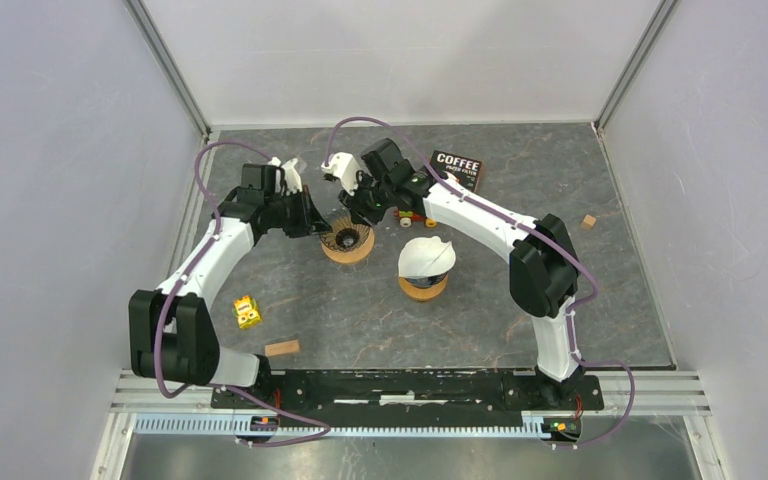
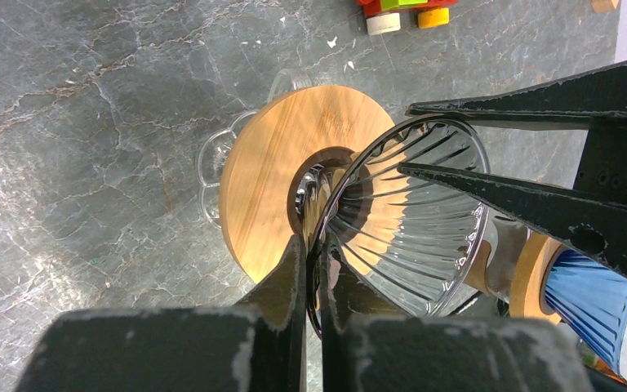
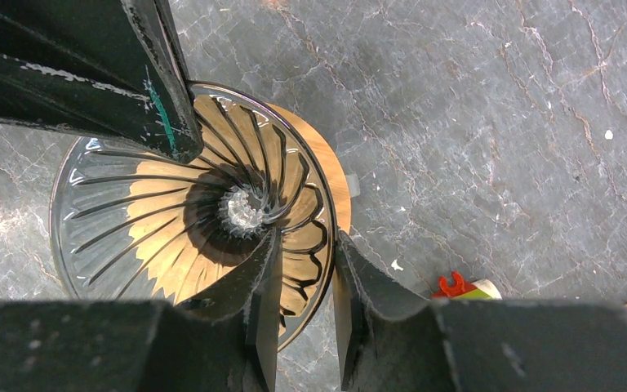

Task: Place the coffee filter in the dripper
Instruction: Place the coffee dripper in the dripper holder.

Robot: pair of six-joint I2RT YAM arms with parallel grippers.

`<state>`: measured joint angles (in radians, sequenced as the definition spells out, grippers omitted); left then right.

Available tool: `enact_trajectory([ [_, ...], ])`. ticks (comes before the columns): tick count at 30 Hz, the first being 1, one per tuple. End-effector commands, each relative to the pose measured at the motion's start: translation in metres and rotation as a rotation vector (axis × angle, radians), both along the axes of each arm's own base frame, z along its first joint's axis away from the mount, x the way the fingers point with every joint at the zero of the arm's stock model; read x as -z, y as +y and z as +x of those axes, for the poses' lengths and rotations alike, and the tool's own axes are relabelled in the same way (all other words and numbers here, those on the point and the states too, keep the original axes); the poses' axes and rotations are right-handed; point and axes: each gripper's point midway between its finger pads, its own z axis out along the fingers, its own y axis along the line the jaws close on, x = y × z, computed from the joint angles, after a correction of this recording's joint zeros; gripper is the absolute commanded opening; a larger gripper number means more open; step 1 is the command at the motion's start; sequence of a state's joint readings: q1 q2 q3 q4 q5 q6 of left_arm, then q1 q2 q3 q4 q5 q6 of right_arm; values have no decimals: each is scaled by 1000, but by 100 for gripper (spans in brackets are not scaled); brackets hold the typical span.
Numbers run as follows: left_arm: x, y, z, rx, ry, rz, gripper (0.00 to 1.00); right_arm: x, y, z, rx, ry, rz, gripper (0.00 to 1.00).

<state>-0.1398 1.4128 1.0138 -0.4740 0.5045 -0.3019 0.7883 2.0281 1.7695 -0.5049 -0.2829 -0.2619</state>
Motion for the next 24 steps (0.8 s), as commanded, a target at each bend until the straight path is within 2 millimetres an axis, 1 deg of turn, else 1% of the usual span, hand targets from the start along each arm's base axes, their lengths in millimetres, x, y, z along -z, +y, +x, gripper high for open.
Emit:
enact_trajectory([
  [1, 64, 16, -23, 8, 118, 182, 2, 60, 1, -29, -111, 69, -135, 0],
  [9, 63, 15, -24, 21, 74, 202, 2, 62, 1, -32, -116, 51, -148, 0],
  [19, 63, 14, -23, 24, 81, 198, 2, 66, -1, -32, -116, 46, -165, 0],
  [22, 59, 13, -21, 23, 72, 193, 2, 62, 0, -31, -117, 39, -161, 0],
  [24, 51, 12, -19, 21, 45, 187, 2, 54, 1, -30, -118, 23, -153, 0],
])
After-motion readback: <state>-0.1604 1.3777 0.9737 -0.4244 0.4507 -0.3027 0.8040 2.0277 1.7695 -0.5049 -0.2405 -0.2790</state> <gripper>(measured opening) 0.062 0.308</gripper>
